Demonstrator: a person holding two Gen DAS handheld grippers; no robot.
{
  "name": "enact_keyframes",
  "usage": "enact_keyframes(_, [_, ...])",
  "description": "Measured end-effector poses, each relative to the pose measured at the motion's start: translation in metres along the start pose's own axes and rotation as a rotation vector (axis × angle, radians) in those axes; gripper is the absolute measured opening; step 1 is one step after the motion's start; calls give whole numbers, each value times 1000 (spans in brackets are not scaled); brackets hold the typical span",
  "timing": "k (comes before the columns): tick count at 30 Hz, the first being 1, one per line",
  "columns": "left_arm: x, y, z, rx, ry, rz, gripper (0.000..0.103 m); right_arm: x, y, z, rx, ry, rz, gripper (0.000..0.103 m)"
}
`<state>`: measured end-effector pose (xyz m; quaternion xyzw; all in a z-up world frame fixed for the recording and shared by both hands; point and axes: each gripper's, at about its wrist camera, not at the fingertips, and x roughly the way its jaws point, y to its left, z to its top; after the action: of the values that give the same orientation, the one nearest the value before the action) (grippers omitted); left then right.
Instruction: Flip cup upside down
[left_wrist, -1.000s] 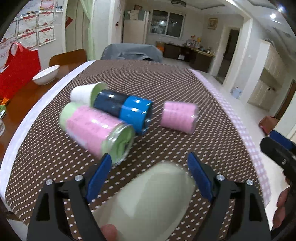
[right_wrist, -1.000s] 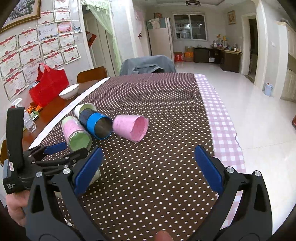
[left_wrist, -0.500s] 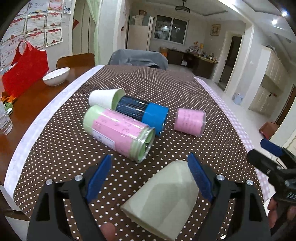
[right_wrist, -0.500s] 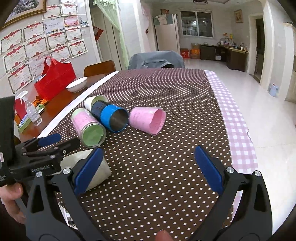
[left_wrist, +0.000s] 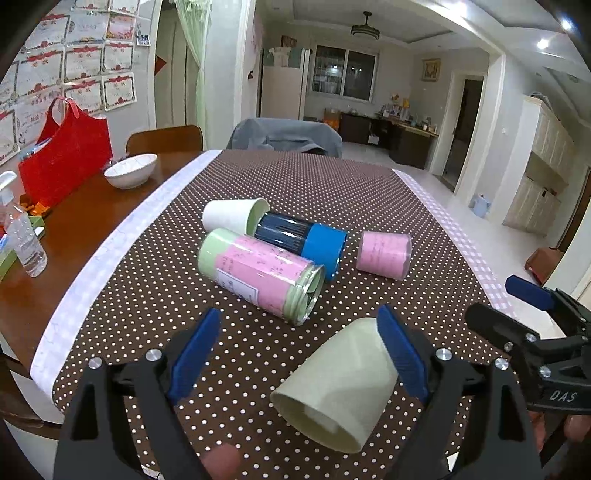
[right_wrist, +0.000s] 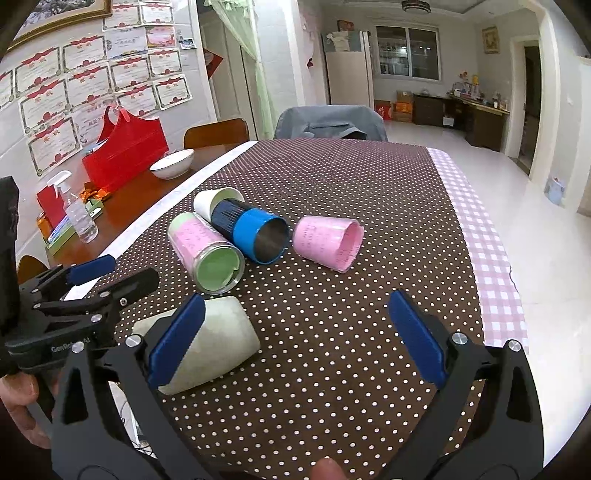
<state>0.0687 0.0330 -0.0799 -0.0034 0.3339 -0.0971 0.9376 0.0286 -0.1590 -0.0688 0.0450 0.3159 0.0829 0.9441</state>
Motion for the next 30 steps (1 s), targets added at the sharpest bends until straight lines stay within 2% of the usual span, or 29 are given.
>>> enact_keyframes(19, [-37,34,-7,-66,-79,60,85,-3,30,5,-59,-3,28,97])
enact_keyframes(30, [-43,54,-12,-79,-96,113,85,3,37,6,-35,51,63,97])
